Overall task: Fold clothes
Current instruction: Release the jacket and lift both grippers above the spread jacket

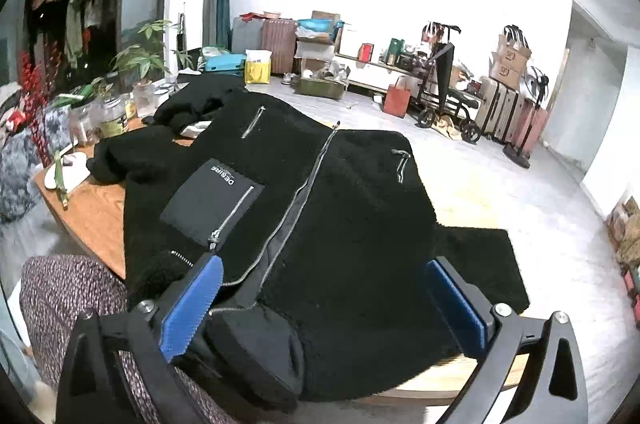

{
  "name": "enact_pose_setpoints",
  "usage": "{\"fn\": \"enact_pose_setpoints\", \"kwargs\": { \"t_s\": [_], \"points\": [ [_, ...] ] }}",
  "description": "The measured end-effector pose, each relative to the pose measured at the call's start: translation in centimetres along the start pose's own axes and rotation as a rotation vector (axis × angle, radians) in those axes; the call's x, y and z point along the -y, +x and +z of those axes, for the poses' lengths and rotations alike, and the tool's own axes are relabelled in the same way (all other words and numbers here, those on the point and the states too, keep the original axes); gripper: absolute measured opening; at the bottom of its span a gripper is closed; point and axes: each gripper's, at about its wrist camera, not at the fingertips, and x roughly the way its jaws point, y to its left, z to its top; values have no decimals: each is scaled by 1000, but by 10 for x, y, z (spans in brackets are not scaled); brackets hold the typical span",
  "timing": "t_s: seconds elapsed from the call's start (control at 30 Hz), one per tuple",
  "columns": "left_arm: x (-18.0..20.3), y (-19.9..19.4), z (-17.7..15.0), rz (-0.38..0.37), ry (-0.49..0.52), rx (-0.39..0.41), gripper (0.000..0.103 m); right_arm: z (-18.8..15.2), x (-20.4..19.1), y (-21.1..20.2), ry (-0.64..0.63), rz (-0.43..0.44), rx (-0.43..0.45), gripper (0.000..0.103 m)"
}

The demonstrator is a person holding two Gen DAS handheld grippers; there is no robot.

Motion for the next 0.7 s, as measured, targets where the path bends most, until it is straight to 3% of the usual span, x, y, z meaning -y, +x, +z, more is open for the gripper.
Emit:
{"fn": "enact_pose_setpoints", "kwargs": {
  "t_s": [0.07,0.2,0.3,0.37,0.57,0.7],
  "points": [
    [13,-10,-10,75,114,1,86,-15,28,-4,11,24,-4,103],
    [22,-17,-28,114,253,21,86,-43,77,12,61,29,-59,103],
    [-2,1,-27,138,157,-17,86,-46,93,25,111,5,-108,103],
    [-12,8,-27,199,117,-50,86,-49,101,29,131,3,-131,103],
    [-1,17,-24,341,208,-20,86,-53,115,45,164,-35,-184,103],
    [-3,33,-21,325,198,-102,86,-54,116,55,166,-19,-199,103]
  ]
}}
